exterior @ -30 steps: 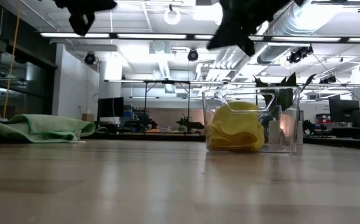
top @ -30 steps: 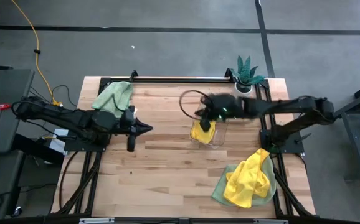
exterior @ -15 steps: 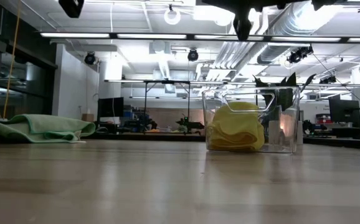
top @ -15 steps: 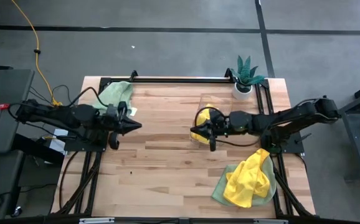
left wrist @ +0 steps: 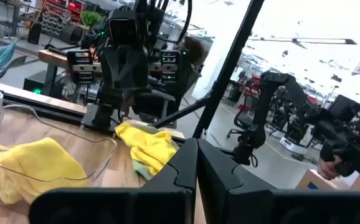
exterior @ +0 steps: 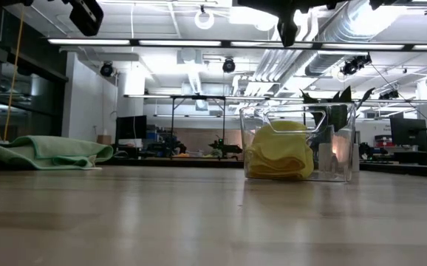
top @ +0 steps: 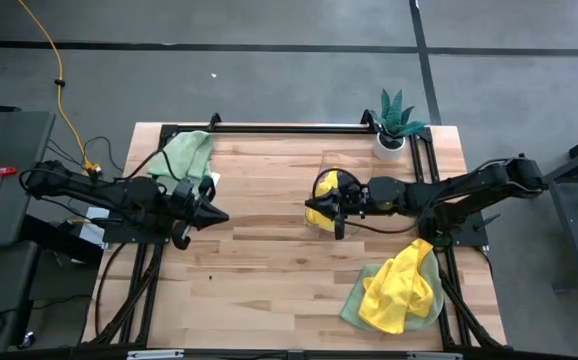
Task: Fold microfiber towels
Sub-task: Fold the yellow microfiber towel
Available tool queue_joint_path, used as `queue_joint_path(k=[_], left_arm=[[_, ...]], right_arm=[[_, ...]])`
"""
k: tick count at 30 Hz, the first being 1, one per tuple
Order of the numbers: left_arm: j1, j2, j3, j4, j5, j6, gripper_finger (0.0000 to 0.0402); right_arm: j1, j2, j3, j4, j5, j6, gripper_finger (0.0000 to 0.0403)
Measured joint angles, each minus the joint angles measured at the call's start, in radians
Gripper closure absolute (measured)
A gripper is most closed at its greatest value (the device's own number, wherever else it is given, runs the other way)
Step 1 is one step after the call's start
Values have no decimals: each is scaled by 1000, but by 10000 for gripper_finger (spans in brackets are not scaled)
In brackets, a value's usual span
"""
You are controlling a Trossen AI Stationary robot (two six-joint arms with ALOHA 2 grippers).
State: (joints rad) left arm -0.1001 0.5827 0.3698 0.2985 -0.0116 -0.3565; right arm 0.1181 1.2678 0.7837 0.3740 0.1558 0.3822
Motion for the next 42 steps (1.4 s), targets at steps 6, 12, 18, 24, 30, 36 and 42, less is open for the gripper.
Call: queue_joint_path(k=[6,12,18,24,30,36,42], left_arm=[[0,41,3,-18,-49,-1,398],[-61,181,154,-243,-52,39,367],[-184,376,370,-532,-71,136,324],[-352,543,536,-805,-137,159,274],[-526,641,561,-1004,-181,65,233],[-687,744,559,-1126,-324,-103,229],[-771,870,553,-1098,-343,-148,235]], right_arm=[[0,0,0,-10,0,-26,403],[0,0,0,-66,-11,-28,403],[0,0,0,-141,-12,-31,403],[0,0,0,-168,-14,-59,402],[0,0,0,-168,-15,-59,402],[0,1,0,-172,-15,-59,402],[0,1,0,-176,-7,-59,402]])
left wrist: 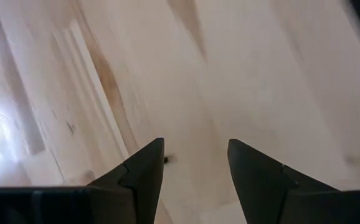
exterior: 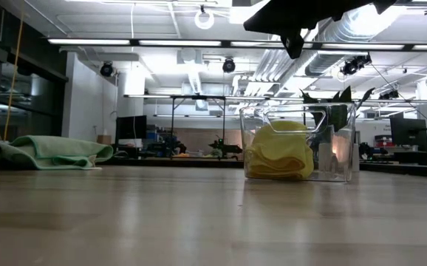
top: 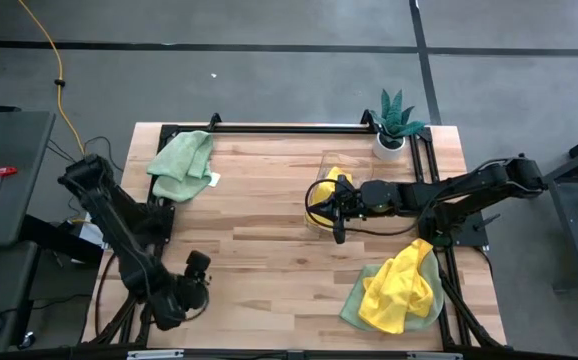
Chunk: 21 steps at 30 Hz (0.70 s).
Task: Fold microfiber towels
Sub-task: Fold the yellow microfiber towel
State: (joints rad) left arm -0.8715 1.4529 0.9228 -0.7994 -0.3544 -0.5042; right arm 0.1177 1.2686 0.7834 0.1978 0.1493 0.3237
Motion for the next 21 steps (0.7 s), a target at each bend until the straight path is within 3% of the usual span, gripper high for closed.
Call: queue_joint_path(k=[5,11,17,21], left_arm=[[20,54,-86,73,54,-35,236],[97,23,-189,170,78,-27,236],[155,-2,-282,300,227,44,236],[177,-5,-308,331,218,55,236]], right_arm=[[0,0,0,-3,3,15,402],[0,0,0,-7,3,42,402],[0,0,0,-13,3,42,402],[0,0,0,-16,3,67,402]])
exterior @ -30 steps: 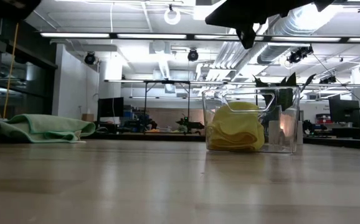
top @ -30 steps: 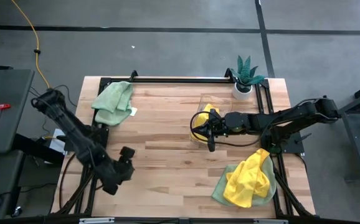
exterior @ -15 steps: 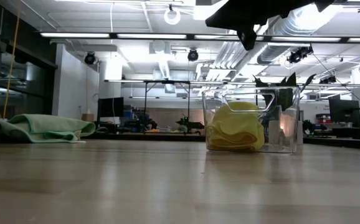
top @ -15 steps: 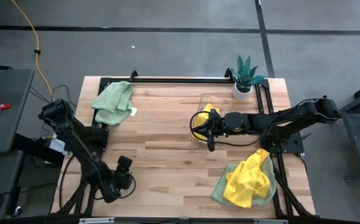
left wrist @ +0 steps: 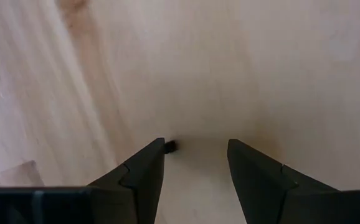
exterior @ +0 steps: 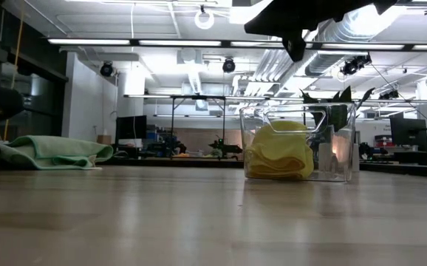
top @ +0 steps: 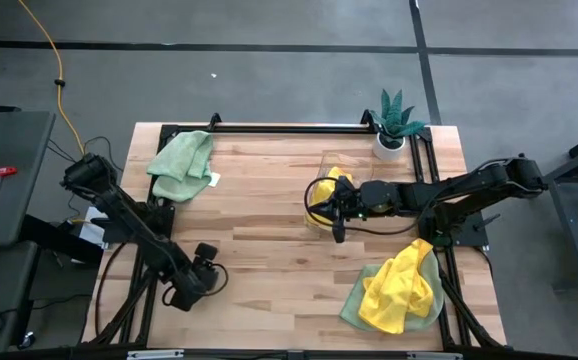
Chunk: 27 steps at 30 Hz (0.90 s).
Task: Fold microfiber towels
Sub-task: Fold the yellow microfiber towel
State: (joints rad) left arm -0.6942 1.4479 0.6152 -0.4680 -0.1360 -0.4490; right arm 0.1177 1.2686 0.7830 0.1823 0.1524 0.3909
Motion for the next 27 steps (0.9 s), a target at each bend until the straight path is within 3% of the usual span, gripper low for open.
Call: queue_joint_path(k=[5,13,16,22,27], left_arm=[[35,2,-1,-11,-40,25,236],[67,9,1,-13,-18,71,245],[68,9,1,-14,-5,86,277],[81,10,1,-15,58,113,382],[145,-11,-1,-41,141,101,388]], right_arm=[[0,0,0,-3,0,20,402],[0,0,0,-7,0,20,402],[0,0,0,-7,0,13,402],[0,0,0,-8,0,7,402],[0,0,0,-16,-1,-6,402]])
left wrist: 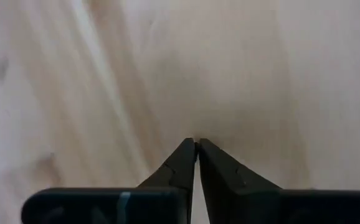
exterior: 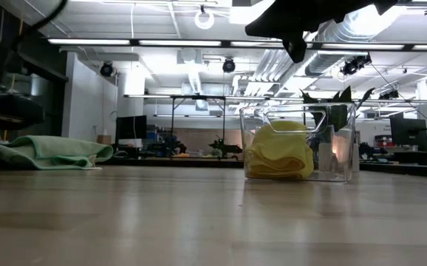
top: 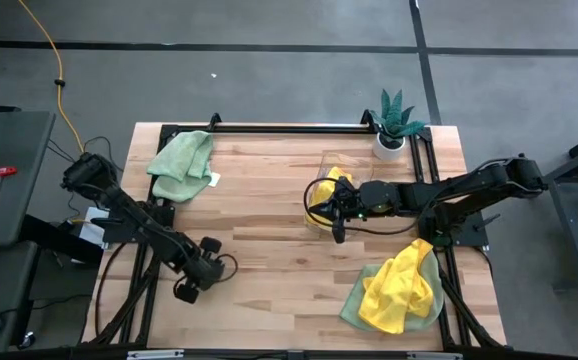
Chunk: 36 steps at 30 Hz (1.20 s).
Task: Fold microfiber towels
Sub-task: Fold the yellow microfiber towel
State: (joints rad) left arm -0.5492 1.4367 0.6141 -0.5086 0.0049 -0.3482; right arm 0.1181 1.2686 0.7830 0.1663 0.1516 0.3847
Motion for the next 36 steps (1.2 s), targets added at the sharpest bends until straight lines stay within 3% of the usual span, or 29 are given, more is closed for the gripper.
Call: queue_joint_path(k=[6,15,18,22,27,31,36], left_arm=[[125,-176,43,-153,7,101,397],[491,-570,114,-350,-289,275,401],[663,-621,111,-324,-303,236,401],[862,-598,97,-306,-281,167,401],[1050,-460,79,-263,-268,166,401],[1147,-342,81,-168,-236,193,393],[1224,-245,168,-147,-184,195,339]], right_arm=[[0,0,0,-9,0,0,402],[0,0,0,-11,0,0,402],[0,0,0,-11,25,0,402],[0,0,0,-12,59,0,402],[0,0,0,-11,75,0,402],[0,0,0,-11,75,25,402],[0,0,0,-11,75,56,402]])
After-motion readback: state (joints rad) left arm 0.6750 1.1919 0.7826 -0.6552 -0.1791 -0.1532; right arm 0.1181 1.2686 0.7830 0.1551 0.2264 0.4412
